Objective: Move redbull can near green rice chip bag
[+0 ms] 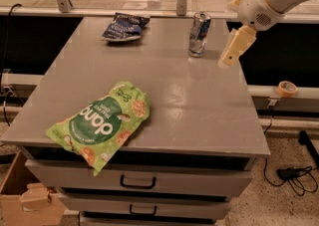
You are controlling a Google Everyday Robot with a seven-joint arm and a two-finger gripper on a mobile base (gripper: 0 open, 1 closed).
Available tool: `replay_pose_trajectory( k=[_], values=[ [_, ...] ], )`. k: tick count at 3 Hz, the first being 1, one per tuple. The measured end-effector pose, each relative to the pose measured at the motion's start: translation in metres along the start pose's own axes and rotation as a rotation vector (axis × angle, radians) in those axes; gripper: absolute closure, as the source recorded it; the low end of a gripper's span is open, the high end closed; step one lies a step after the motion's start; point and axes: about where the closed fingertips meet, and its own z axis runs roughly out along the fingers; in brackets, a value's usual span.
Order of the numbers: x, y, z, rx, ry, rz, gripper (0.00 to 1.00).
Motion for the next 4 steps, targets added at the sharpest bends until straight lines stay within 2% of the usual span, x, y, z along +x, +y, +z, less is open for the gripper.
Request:
replay_pose_trajectory(
  k=[1,3,4],
  values=[
    [0.003,-0.008,0.010,0.038,-0.058,0.064,0.00],
    [0.003,-0.053,0.064,0.146,-0.293,0.244,0.00],
    [-0.007,-0.076,0.088,0.172,-0.413,0.311,0.00]
  ],
)
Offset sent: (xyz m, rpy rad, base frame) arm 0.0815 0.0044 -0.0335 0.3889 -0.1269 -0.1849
